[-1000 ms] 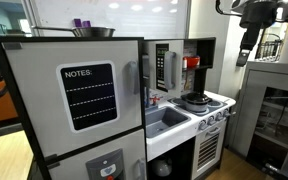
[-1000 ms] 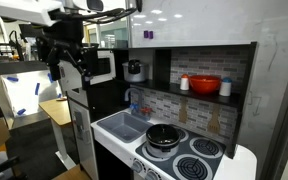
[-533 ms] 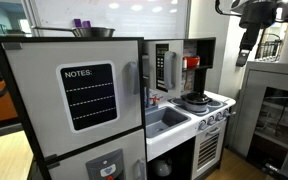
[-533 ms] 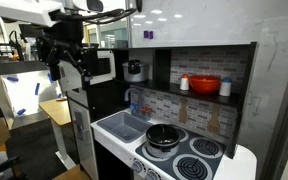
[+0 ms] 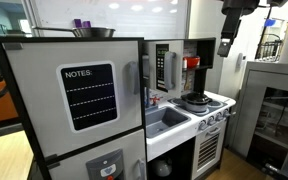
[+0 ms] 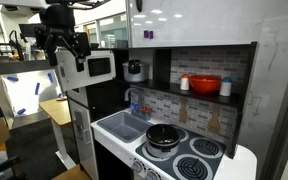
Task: Take the pot and put it in the cabinet then close the door
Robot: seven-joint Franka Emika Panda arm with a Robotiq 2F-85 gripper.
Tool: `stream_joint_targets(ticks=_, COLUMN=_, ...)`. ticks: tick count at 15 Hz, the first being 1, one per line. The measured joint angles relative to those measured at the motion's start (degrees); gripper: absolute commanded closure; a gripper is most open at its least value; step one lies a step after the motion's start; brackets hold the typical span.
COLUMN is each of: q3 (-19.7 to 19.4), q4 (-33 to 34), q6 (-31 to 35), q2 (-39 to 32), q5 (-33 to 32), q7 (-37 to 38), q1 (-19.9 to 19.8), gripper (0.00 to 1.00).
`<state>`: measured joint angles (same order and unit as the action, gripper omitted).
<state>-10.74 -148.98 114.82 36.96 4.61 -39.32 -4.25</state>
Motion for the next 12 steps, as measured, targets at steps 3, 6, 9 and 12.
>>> stream_joint_targets(ticks=3, q3=0.93, q4=0.53, q6=-1.99, q2=3.58, q5=-0.25, q7=2.3, q1=1.63, gripper=0.0)
stream_joint_targets(ticks=6, q3=1.34, q4=1.28, q6=-4.2, q2=6.66, q5=-1.13, q7=3.39, q1=2.97, gripper=0.0)
stream_joint_targets(ticks=9, q3=1.77, q4=2.24, q6=-5.75, q2=8.74, q5=-2.09, q7=3.9, q1=4.65, gripper=0.0)
stream_joint_targets(ticks=12, q3=2.33, q4=3.25, q6=-6.99, q2=9.82, q5=-2.62, q7=4.05, q1=6.47, gripper=0.0)
